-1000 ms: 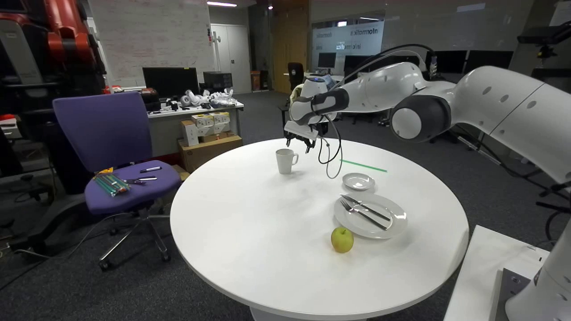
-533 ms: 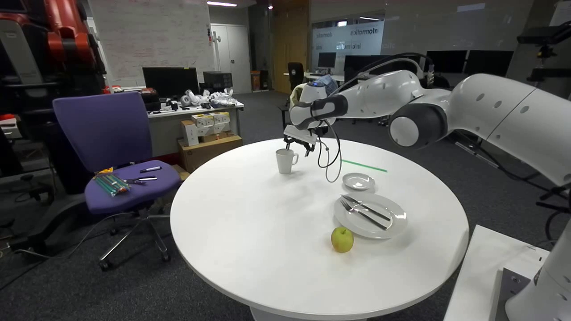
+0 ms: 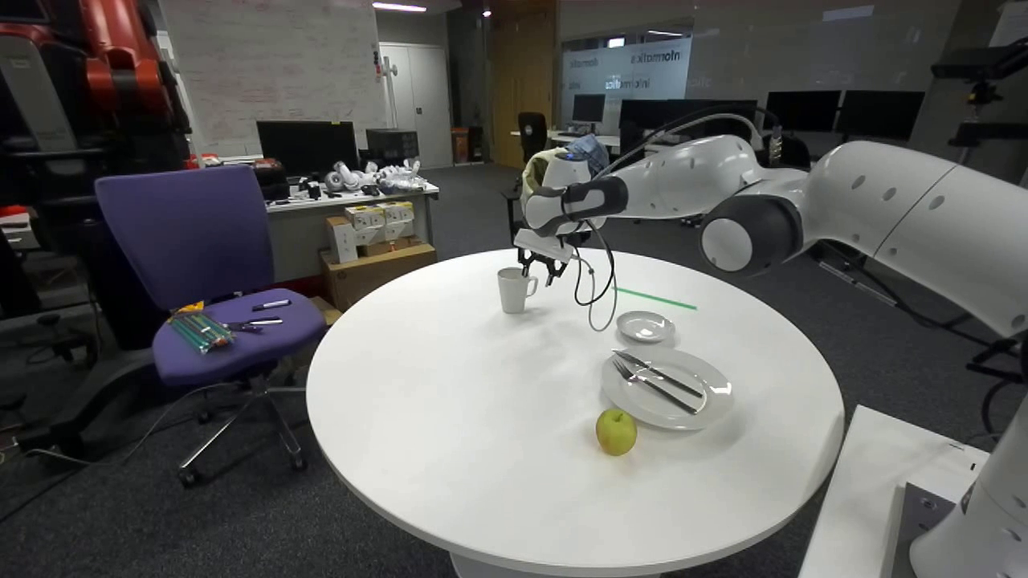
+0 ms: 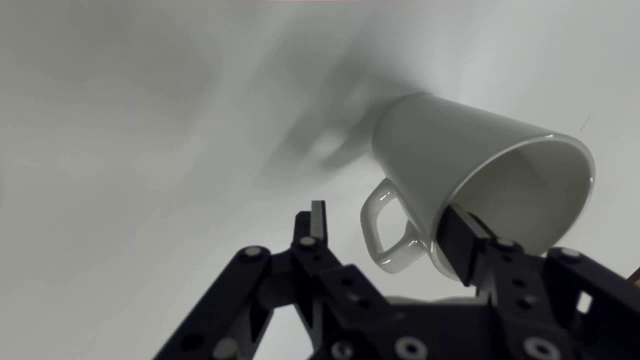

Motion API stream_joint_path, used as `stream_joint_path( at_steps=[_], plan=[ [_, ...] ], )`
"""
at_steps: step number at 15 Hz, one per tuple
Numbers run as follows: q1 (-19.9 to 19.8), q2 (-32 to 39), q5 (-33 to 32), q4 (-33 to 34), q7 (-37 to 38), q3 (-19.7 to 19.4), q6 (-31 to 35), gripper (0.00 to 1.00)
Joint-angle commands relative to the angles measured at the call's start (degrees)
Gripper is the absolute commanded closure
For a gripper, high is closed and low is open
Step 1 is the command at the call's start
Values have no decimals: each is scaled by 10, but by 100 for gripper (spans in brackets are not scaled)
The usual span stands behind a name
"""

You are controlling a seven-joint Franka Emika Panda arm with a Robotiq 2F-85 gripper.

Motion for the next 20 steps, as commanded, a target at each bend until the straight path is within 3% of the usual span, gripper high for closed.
stream_joint_path(
  at_steps=[1, 5, 6, 20],
  plan=[
    [-14, 10, 13, 38, 7, 11, -31, 67],
    [-18, 12, 21, 46, 7, 12, -31, 98],
    [-19, 12, 22, 47, 8, 12, -31, 100],
    [-23, -29, 22, 38, 4, 2, -68, 99]
  ],
)
